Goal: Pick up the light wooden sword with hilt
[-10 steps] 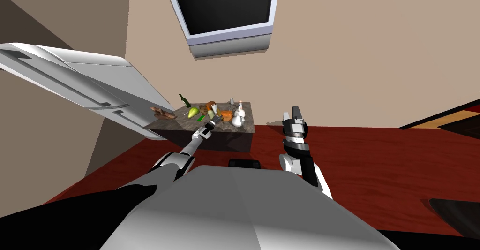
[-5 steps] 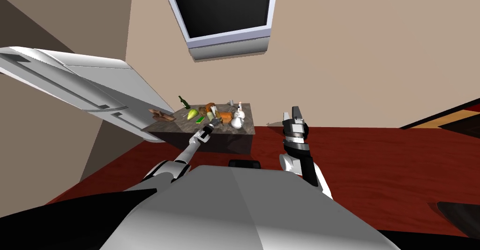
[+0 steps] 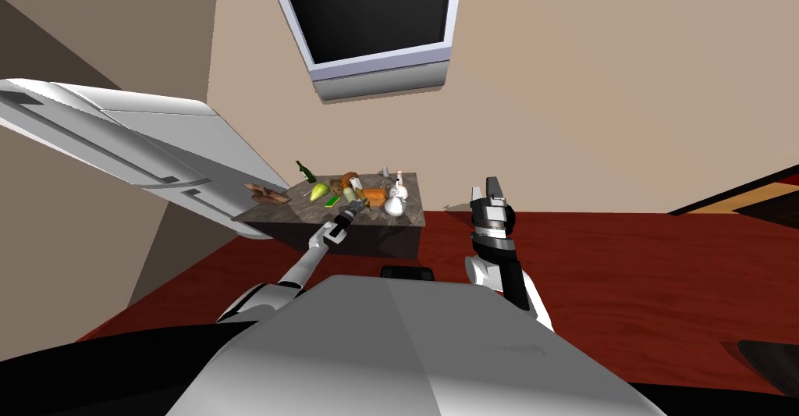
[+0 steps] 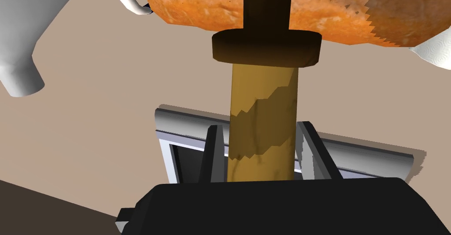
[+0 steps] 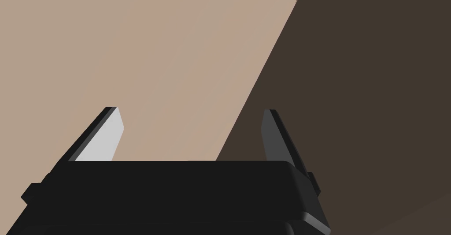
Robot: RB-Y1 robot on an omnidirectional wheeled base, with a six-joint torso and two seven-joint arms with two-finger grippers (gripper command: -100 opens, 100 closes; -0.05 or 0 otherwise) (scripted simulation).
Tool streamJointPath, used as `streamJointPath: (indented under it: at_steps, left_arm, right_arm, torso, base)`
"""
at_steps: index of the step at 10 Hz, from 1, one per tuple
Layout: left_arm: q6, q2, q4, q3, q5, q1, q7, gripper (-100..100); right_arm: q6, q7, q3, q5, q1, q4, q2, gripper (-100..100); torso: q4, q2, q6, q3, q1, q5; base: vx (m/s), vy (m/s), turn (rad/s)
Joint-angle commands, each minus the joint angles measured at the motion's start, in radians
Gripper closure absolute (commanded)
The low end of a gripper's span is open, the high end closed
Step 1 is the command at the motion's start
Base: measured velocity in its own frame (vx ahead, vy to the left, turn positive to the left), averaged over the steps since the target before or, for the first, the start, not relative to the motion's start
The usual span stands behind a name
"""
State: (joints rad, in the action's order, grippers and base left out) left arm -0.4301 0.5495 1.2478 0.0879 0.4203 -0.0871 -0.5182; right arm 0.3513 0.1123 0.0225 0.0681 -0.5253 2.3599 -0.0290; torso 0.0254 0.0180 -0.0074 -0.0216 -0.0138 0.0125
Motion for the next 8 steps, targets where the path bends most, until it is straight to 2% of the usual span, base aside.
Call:
streamJointPath:
  at_steps: [1,2,3,4,5,6,8]
  left_arm:
    - [0.002,0.001,0.050,0.000,0.000,0.024,0.001,100]
    - [0.031,0.012,0.086,-0.016,0.006,0.072,0.010,100]
    - [0.031,0.012,0.131,-0.016,0.006,0.107,0.010,100]
    - [0.031,0.012,0.163,-0.016,0.006,0.126,0.010,100]
    - [0.031,0.012,0.180,-0.016,0.006,0.126,0.010,100]
    - [0.061,0.023,0.218,-0.032,0.012,0.173,0.020,100]
    - [0.061,0.023,0.273,-0.032,0.012,0.227,0.020,100]
  right_arm:
    - [0.000,0.000,0.000,0.000,0.000,0.000,0.000,0]
    - [0.000,0.000,0.000,0.000,0.000,0.000,0.000,0]
    - [0.000,0.000,0.000,0.000,0.000,0.000,0.000,0]
    - [0.000,0.000,0.000,0.000,0.000,0.000,0.000,0]
    - [0.000,0.000,0.000,0.000,0.000,0.000,0.000,0]
    - [0.000,0.000,0.000,0.000,0.000,0.000,0.000,0]
    - [0.000,0.000,0.000,0.000,0.000,0.000,0.000,0]
  torso:
    - [0.000,0.000,0.000,0.000,0.000,0.000]
    - [-0.001,-0.002,0.001,0.001,0.001,0.000]
    - [0.000,0.001,0.000,0.000,0.000,0.000]
    - [0.000,0.002,0.000,-0.001,0.000,0.000]
    - [0.000,0.000,0.000,0.000,0.000,0.000]
    - [-0.001,-0.002,0.001,0.002,0.001,0.000]
    - [0.000,0.001,0.000,-0.001,0.000,0.000]
  base:
    - [0.015,-0.007,0.011]
    - [0.077,0.002,-0.045]
    - [0.083,0.011,-0.016]
    - [0.033,0.004,0.010]
    - [0.000,0.000,0.000]
    - [0.064,-0.003,-0.048]
    - [0.062,0.003,-0.002]
